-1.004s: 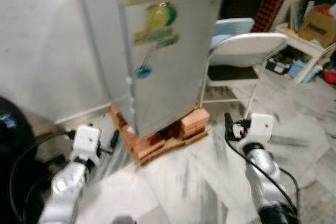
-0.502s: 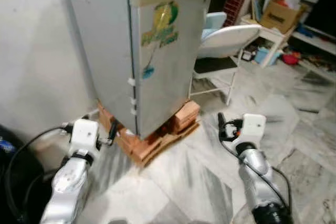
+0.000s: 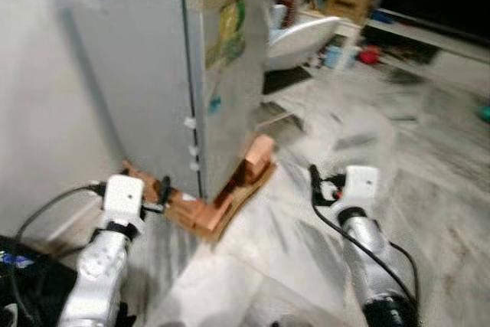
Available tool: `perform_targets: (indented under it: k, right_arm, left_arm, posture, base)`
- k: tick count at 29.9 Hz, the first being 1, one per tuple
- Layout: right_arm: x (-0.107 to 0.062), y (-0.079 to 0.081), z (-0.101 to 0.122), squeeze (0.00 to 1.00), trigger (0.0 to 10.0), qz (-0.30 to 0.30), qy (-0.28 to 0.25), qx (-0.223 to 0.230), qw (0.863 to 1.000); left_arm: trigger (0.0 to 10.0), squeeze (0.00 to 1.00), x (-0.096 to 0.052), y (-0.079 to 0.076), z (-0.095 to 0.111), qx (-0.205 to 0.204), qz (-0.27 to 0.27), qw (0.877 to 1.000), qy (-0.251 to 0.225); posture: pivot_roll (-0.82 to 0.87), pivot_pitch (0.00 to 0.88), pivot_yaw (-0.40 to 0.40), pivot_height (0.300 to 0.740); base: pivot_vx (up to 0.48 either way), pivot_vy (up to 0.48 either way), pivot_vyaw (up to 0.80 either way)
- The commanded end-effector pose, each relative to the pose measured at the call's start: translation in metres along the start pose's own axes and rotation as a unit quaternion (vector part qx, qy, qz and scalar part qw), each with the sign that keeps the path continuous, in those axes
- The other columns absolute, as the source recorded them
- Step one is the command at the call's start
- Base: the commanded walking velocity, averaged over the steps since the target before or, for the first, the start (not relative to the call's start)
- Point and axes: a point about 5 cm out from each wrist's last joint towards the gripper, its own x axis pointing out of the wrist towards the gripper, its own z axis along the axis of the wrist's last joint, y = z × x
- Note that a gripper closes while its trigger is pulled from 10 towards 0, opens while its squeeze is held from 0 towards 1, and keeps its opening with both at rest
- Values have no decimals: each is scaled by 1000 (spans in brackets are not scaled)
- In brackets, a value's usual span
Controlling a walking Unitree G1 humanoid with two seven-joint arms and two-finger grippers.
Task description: Restocking fridge
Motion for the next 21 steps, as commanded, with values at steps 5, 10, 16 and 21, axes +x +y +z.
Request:
perform_targets:
  k: [5, 10, 16, 21]
  right_arm:
    - [2, -6, 5, 0, 10000, -11, -7, -5, 1000]
    - [2, -4, 4, 0, 10000, -9, -8, -3, 1000]
    - [1, -5, 5, 0, 10000, -9, -9, -4, 1000]
    - [1, -5, 5, 0, 10000, -8, -9, -5, 1000]
  left_arm:
    - [10000, 0, 6, -15, 8, -2, -29, 999, -18]
    - [10000, 0, 4, -21, 8, -7, -43, 999, -22]
    - [10000, 0, 4, -26, 8, -9, -52, 998, -22]
    - [10000, 0, 4, -26, 6, -11, -53, 998, -19]
  posture:
    - [62, 0, -48, 740]
    - [62, 0, -47, 740]
    - [60, 0, -47, 740]
    - [60, 0, -48, 740]
  base:
    - [407, 127, -720]
    - [462, 0, -109]
    - [480, 0, 0]
    - [394, 0, 0]
